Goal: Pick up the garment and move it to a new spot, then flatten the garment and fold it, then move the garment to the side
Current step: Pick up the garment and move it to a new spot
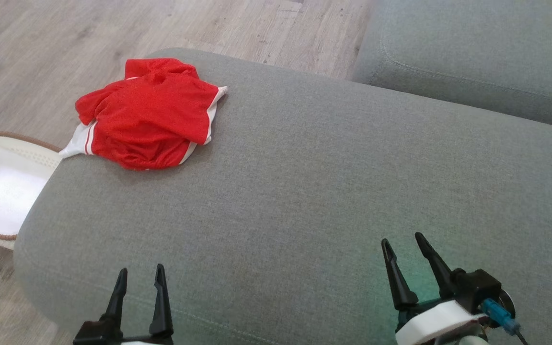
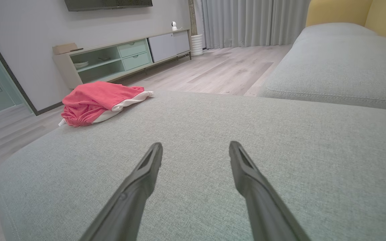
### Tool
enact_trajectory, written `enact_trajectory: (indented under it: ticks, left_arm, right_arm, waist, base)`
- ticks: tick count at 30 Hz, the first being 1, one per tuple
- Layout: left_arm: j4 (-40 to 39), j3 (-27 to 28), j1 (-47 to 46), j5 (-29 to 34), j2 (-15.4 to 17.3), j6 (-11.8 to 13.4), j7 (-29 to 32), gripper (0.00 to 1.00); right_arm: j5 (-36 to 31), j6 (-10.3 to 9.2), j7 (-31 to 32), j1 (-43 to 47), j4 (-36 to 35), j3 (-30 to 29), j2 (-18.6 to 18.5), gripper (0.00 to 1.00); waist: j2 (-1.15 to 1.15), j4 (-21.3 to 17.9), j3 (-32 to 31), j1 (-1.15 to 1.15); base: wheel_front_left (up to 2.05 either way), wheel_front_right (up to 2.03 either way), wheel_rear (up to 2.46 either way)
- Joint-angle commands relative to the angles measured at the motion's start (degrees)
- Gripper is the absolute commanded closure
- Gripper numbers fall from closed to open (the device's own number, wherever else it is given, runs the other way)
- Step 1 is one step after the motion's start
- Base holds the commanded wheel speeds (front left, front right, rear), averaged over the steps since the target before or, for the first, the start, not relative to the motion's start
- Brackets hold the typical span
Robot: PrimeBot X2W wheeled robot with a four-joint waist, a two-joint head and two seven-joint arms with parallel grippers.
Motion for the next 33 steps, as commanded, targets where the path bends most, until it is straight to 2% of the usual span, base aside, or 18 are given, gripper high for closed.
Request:
enact_trajectory:
  ticks: [1, 5, 11, 16, 22, 26, 28, 33]
  left_arm:
    - [-2.2, 1.9, -0.9, -0.3, 0.2, 0.4, -0.7, 0.0]
    - [-2.7, 2.6, -0.8, -0.9, 0.3, 0.6, -0.7, 0.0]
    - [-6.2, 5.7, -1.7, -1.8, 2.1, 1.2, -0.7, 0.0]
    - [-12.8, 8.8, -6.5, -2.1, 6.9, 1.2, 1.8, 0.0]
    - [-18.2, 10.9, -19.4, -1.1, 15.0, -0.5, 8.0, 0.0]
    - [-14.7, 10.5, -28.5, -1.3, 19.4, -2.9, 12.9, 0.0]
    - [-9.2, 8.8, -33.7, -1.3, 22.3, -4.6, 17.3, 0.0]
    - [1.5, 5.3, -40.3, -3.7, 23.6, -6.4, 23.9, 0.0]
  right_arm:
    - [0.4, 0.23, -0.7, -1.9, -1.4, 1.3, -0.4, 0.0]
    - [-0.2, 0.23, -0.7, -2.4, -2.0, 1.4, -0.4, 0.0]
    - [-0.9, 0.23, -0.7, -2.3, -3.8, 0.7, -0.4, 0.0]
    - [-2.4, 0.23, -0.7, -2.5, -4.1, 0.1, -0.4, 0.0]
    - [-4.5, 0.23, -0.7, -4.2, -4.5, 0.0, -0.4, 0.0]
    - [-5.9, 0.23, -0.7, -6.2, -4.7, 0.5, -0.4, 0.0]
    - [-6.8, 0.23, -0.4, -7.6, -5.0, 0.8, -0.4, 0.0]
    - [-8.6, 0.23, 0.1, -8.8, -5.9, 0.1, -0.4, 0.0]
  waist:
    - [0.0, 0.1, 0.2, 0.0]
    - [0.0, -0.1, 0.7, 0.0]
    - [0.0, -1.0, 1.5, 0.0]
    - [0.0, -2.0, 3.2, 0.0]
    - [0.0, -4.0, 7.0, 0.0]
    - [0.0, -6.3, 10.0, 0.0]
    - [0.0, -8.5, 12.5, 0.0]
    - [0.0, -11.1, 16.3, 0.0]
  base:
    - [0.0, 0.0, 0.0]
    - [0.0, 0.0, 0.0]
    - [0.0, 0.0, 0.0]
    - [0.0, 0.0, 0.0]
    - [0.0, 0.0, 0.0]
    - [0.0, 0.0, 0.0]
    - [0.0, 0.0, 0.0]
    - [0.0, 0.0, 0.0]
